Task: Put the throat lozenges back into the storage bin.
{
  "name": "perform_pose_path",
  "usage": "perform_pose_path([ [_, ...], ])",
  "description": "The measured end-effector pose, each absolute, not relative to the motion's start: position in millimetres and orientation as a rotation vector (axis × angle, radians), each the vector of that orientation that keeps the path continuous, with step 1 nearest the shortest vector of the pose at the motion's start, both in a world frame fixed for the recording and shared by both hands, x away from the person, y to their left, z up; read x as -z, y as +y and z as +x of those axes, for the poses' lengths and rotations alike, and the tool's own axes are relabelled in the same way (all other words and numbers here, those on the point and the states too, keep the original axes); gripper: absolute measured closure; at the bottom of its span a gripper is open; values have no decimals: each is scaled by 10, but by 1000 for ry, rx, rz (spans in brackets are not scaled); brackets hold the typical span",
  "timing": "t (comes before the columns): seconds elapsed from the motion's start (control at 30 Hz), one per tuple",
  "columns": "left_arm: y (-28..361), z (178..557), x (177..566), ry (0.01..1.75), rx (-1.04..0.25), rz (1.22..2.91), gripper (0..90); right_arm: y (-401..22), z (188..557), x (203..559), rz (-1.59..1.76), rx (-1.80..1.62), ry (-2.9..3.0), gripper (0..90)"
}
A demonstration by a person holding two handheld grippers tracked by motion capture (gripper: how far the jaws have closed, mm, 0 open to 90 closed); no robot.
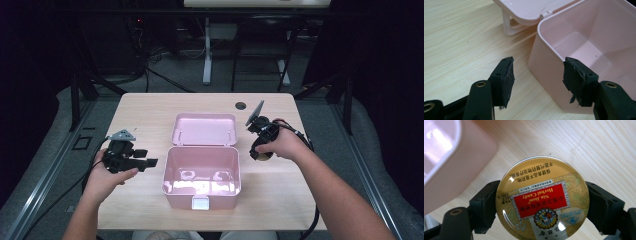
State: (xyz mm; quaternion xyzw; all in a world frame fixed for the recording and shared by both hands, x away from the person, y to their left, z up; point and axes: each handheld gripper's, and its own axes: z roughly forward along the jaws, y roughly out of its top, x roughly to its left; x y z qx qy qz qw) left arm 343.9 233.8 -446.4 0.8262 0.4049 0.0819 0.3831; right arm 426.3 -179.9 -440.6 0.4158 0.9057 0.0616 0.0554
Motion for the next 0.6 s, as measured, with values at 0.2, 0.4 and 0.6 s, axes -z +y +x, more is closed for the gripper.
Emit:
perform_pose_path([
  [0.2, 2350, 3445, 4468, 1033, -210, 2109, 413, -1734, 4206, 4273, 1215, -189, 2763, 199],
  [0.4, 2347, 3445, 4468, 1032, -210, 2112, 412, -1660, 4146, 4137, 1158, -204, 2780, 199],
  [0.6, 2352, 3450, 4474, 1033, -206, 2113, 412, -1551, 4070, 4028, 1085, -197, 2806, 199],
])
